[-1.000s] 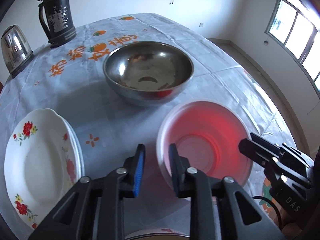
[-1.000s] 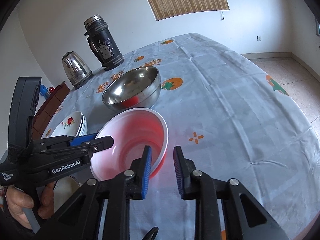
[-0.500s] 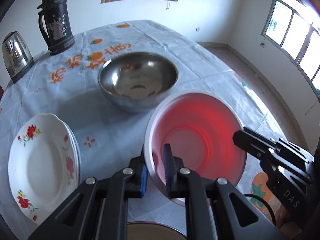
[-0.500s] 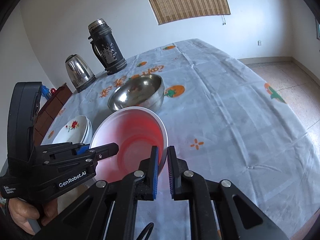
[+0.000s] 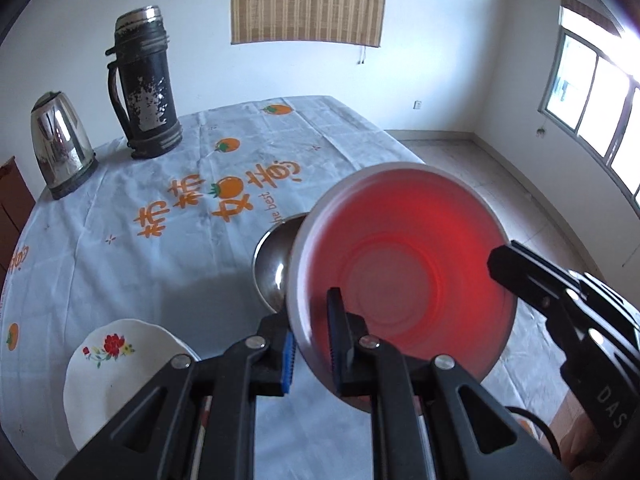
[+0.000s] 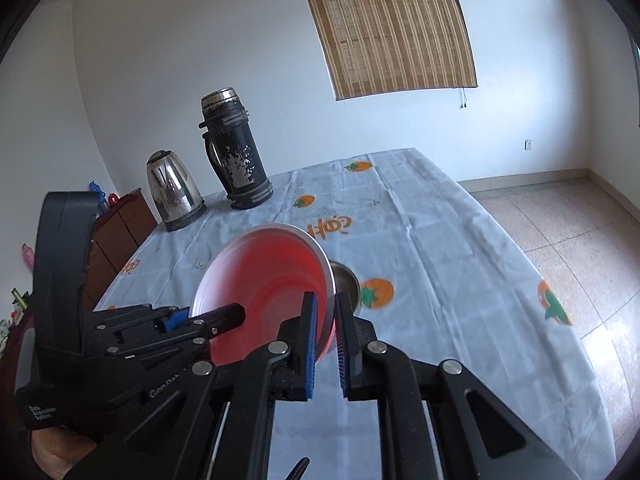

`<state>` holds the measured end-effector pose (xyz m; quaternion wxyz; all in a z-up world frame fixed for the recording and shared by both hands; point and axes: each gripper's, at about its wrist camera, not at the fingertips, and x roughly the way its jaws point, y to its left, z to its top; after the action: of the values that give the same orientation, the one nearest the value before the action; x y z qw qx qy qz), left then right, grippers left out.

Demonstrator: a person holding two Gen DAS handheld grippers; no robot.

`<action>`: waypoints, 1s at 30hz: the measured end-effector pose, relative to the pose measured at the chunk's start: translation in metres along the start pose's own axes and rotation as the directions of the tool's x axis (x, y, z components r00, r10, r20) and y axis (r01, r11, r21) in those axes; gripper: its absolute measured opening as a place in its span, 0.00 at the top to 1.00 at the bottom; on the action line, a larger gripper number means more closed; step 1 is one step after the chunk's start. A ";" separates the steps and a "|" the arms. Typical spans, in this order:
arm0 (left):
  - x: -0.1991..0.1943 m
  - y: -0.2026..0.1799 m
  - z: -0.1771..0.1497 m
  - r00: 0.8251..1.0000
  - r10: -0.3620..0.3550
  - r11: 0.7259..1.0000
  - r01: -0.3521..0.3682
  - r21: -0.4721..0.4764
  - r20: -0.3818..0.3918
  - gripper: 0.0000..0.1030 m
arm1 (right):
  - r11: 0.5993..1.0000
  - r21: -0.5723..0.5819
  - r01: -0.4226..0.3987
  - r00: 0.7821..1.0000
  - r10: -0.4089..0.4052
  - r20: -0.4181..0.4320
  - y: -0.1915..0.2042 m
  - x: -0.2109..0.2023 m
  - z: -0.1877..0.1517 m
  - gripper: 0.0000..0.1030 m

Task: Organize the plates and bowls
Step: 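Lift the pink bowl and lower it into the steel bowl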

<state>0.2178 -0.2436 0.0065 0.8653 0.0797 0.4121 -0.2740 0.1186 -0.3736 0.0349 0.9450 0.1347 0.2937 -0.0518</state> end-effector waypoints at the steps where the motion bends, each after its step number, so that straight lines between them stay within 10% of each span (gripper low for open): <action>1: 0.005 0.003 0.002 1.000 -0.001 1.000 0.001 -0.011 -0.005 0.89 | 1.000 -0.001 0.002 1.000 -0.002 -0.004 0.000 0.005 0.002 0.90; 30: 0.102 0.013 0.021 0.988 0.086 0.996 -0.090 -0.023 -0.130 0.89 | 0.998 0.034 0.050 0.986 -0.044 -0.163 -0.033 0.122 -0.006 0.90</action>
<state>0.2913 -0.2819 -0.0581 0.8493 0.1027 0.4669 -0.2239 0.2099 -0.4055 -0.0461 0.9137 0.1495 0.3716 -0.0684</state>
